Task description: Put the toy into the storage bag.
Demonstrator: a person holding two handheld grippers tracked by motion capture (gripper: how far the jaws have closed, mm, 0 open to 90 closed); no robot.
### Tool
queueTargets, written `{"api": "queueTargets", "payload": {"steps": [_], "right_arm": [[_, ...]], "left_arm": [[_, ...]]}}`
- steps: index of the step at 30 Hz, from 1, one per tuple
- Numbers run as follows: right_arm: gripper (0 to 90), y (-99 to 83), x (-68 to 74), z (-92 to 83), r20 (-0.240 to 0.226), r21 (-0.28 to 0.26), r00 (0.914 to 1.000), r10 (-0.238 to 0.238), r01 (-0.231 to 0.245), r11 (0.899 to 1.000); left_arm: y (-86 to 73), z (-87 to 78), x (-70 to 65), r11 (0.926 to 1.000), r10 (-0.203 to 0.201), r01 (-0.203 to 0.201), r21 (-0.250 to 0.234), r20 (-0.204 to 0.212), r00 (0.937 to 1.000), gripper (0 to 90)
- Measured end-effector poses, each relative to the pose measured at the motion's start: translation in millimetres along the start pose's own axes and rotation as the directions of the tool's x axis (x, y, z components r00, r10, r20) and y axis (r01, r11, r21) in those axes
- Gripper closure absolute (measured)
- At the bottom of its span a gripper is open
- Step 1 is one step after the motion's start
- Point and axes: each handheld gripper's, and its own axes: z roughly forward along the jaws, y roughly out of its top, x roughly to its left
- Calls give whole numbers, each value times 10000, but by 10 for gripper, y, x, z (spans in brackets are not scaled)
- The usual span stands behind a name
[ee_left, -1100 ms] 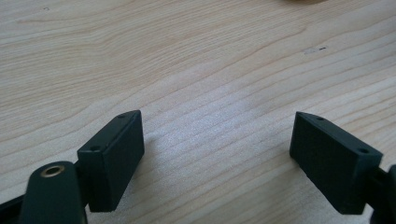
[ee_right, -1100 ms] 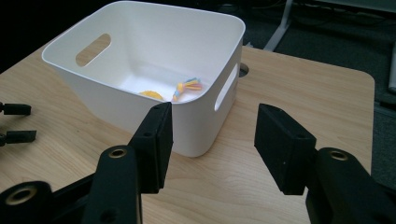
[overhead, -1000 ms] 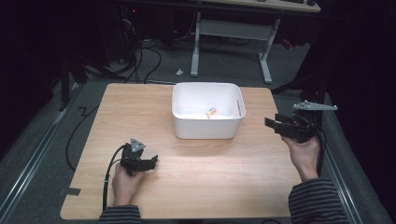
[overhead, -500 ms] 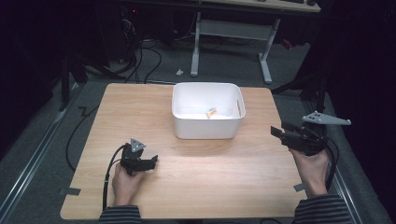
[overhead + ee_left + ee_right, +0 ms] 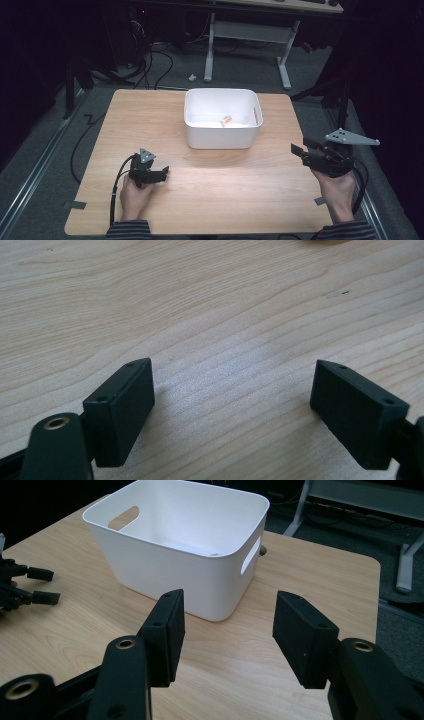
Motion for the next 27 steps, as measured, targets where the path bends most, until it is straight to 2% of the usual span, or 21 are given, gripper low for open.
{"api": "queueTargets", "payload": {"steps": [2,3,4,5,6,11,21,27], "right_arm": [[474,-7,7,-4,-4,4,10000,-1,1,10000],[473,-37,5,-7,-93,-56,9999,76,-76,10000],[473,-122,-26,11,-142,94,9993,350,-349,9993],[473,-122,-26,11,-142,94,9993,350,-349,9993],[473,-185,-47,26,45,215,9994,351,-351,9992],[473,-310,-97,42,-130,83,9969,773,-772,9970],[473,-417,-102,152,-270,178,9954,924,-919,9956],[473,-474,-66,299,-467,343,9946,930,-915,9952]], "left_arm": [[0,0,0,10000,2,-2,2,2,10000,180],[0,0,0,10000,2,-2,2,0,10000,180],[0,0,0,10000,1,-1,1,-1,10000,180],[0,0,0,10000,-1,1,0,0,10000,180],[0,0,1,10000,10,-10,6,0,10000,181],[0,0,0,10000,14,-14,8,-2,10000,180],[0,0,0,10000,13,-13,7,-3,10000,180],[0,0,0,10000,13,-13,8,-6,10000,180]]}}
